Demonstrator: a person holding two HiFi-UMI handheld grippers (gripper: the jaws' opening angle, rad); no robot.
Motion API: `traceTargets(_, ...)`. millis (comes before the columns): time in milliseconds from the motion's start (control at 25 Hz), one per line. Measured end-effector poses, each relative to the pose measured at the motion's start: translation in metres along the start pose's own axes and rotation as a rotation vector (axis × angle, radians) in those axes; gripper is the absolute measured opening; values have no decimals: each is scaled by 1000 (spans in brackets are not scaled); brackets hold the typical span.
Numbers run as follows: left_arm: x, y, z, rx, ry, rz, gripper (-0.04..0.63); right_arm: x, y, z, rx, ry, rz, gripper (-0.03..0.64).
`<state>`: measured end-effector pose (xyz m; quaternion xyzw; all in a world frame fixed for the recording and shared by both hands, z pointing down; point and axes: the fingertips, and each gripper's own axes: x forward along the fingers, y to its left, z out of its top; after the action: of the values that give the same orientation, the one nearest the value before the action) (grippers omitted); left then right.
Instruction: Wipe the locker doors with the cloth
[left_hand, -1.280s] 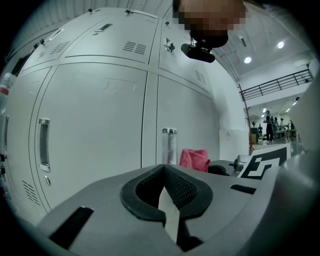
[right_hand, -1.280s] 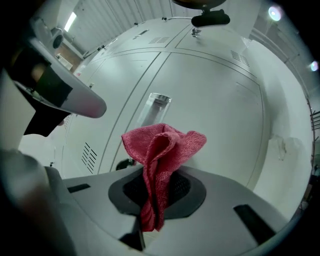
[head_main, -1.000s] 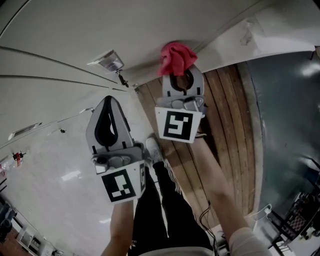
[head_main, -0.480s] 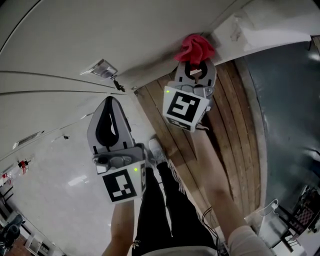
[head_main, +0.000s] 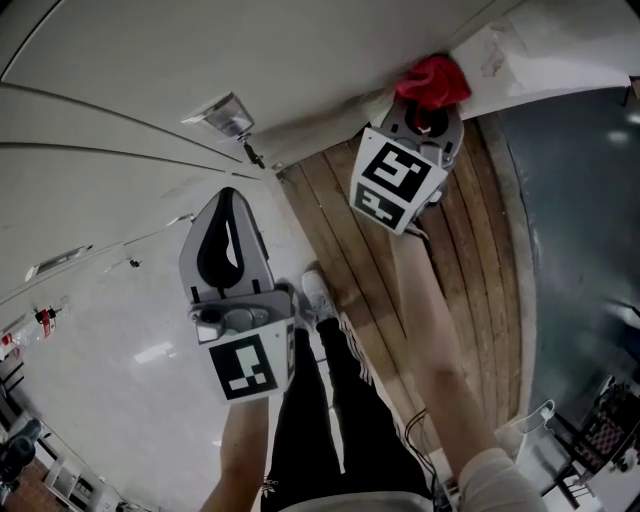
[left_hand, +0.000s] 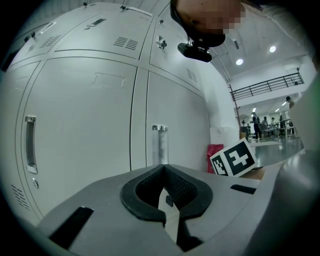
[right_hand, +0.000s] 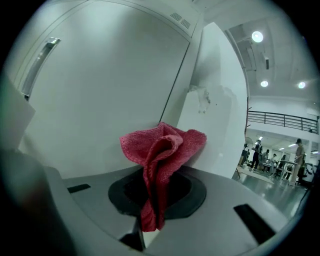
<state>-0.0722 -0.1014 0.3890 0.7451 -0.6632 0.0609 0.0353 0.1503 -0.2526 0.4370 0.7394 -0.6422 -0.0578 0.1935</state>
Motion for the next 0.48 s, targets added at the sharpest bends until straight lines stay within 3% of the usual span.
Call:
traceTargets(280, -8, 17, -2, -1, -1, 36, 17, -6, 0, 2, -20, -31, 13, 39)
traceTargets(480, -18, 27, -7, -1, -15, 59, 17, -74, 46, 38, 50, -267, 201, 40)
